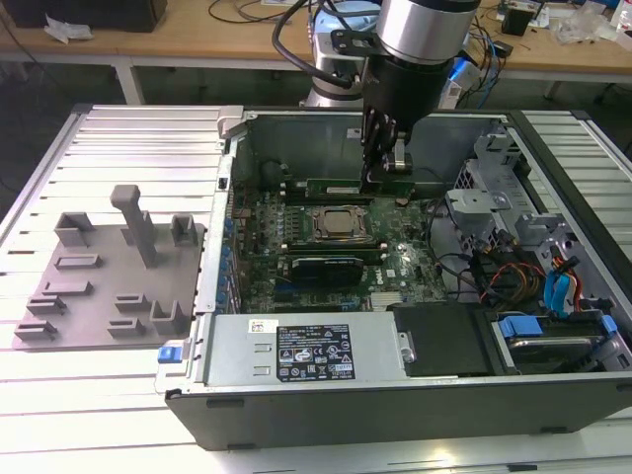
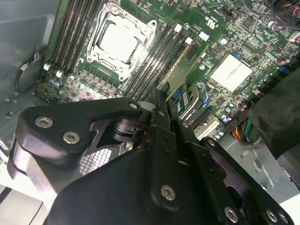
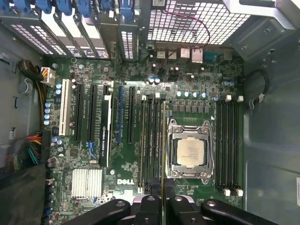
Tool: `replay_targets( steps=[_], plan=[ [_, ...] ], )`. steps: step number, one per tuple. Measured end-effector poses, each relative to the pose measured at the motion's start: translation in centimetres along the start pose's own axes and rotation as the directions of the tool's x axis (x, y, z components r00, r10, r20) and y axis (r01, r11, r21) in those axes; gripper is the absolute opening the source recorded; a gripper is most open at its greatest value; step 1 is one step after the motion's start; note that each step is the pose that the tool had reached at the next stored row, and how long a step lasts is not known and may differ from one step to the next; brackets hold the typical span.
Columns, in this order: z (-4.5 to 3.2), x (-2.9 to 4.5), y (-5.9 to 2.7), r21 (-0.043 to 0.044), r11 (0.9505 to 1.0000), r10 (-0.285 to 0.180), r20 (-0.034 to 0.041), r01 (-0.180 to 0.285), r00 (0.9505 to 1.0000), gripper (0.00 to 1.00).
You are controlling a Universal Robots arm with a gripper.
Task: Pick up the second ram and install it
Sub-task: 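Insert the second ram into the second slot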
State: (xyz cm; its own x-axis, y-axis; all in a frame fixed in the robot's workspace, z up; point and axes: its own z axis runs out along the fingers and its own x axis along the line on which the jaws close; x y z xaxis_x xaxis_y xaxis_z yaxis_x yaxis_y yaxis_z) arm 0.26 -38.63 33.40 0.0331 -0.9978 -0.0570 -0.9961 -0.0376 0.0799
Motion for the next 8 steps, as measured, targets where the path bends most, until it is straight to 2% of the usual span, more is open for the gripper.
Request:
replay_targets(
  steps=[5,8],
  plan=[
    [0.29,0.01,0.00,0.0000,1.0000,0.000,0.0004,0.000,1.0000,0.11],
    [1.03,0.06,-0.06,0.0000,1.0000,0.000,0.0003,0.000,1.0000,0.11]
  ],
)
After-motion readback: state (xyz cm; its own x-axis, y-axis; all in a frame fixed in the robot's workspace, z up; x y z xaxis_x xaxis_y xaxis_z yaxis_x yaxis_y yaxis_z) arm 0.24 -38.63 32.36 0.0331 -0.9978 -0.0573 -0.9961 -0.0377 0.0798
